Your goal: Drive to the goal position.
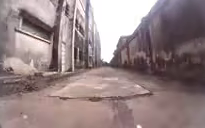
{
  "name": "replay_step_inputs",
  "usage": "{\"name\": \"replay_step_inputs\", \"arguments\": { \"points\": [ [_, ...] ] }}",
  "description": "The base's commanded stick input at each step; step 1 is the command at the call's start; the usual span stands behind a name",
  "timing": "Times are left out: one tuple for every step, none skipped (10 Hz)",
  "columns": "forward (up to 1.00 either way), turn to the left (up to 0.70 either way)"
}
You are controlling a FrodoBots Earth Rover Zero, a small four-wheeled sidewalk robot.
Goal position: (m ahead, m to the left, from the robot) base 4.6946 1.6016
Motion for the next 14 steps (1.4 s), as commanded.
{"name": "replay_step_inputs", "arguments": {
  "points": [
    [1.00, 0.42],
    [1.00, 0.02],
    [1.00, 0.02],
    [1.00, -0.38],
    [1.00, -0.38],
    [1.00, -0.38],
    [1.00, -0.38],
    [1.00, -0.19],
    [1.00, 0.01],
    [1.00, 0.02],
    [1.00, -0.04],
    [1.00, -0.27],
    [1.00, -0.26],
    [1.00, -0.04]
  ]
}}
